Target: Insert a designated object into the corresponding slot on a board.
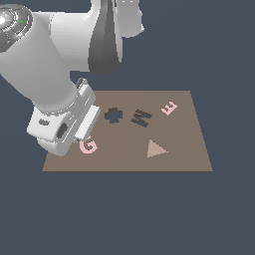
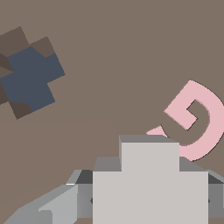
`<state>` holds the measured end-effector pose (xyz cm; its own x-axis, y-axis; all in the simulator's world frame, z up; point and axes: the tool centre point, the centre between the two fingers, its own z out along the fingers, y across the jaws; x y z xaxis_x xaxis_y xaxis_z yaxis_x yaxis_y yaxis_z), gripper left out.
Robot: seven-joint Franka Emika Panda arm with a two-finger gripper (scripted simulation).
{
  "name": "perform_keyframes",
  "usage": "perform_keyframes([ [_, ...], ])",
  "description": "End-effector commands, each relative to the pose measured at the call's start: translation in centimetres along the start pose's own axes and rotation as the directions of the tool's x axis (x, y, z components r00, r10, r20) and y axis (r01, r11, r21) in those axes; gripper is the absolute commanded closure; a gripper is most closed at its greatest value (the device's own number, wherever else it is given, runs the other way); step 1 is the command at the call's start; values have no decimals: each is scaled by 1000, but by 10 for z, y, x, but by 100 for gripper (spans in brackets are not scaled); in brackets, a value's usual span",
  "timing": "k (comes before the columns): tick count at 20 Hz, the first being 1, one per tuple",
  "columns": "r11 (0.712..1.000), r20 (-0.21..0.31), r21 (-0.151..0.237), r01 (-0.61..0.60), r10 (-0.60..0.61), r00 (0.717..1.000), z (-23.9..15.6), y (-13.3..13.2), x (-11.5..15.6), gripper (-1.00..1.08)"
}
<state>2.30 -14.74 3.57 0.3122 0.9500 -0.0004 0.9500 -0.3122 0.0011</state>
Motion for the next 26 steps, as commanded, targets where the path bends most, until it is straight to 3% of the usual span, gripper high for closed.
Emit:
perform_keyframes([
  [1, 993, 0, -1, 119, -119, 993, -1, 1, 8, 108],
  [6, 938, 0, -1, 347, -347, 938, -1, 1, 24, 108],
  [9, 880, 0, -2, 476, -476, 880, -2, -2, 34, 108],
  [12, 804, 1, -2, 595, -595, 804, -2, -6, 43, 108],
  [18, 605, 1, -2, 796, -796, 605, -3, -17, 60, 108],
  [26, 272, 1, -2, 962, -962, 272, -4, -39, 75, 108],
])
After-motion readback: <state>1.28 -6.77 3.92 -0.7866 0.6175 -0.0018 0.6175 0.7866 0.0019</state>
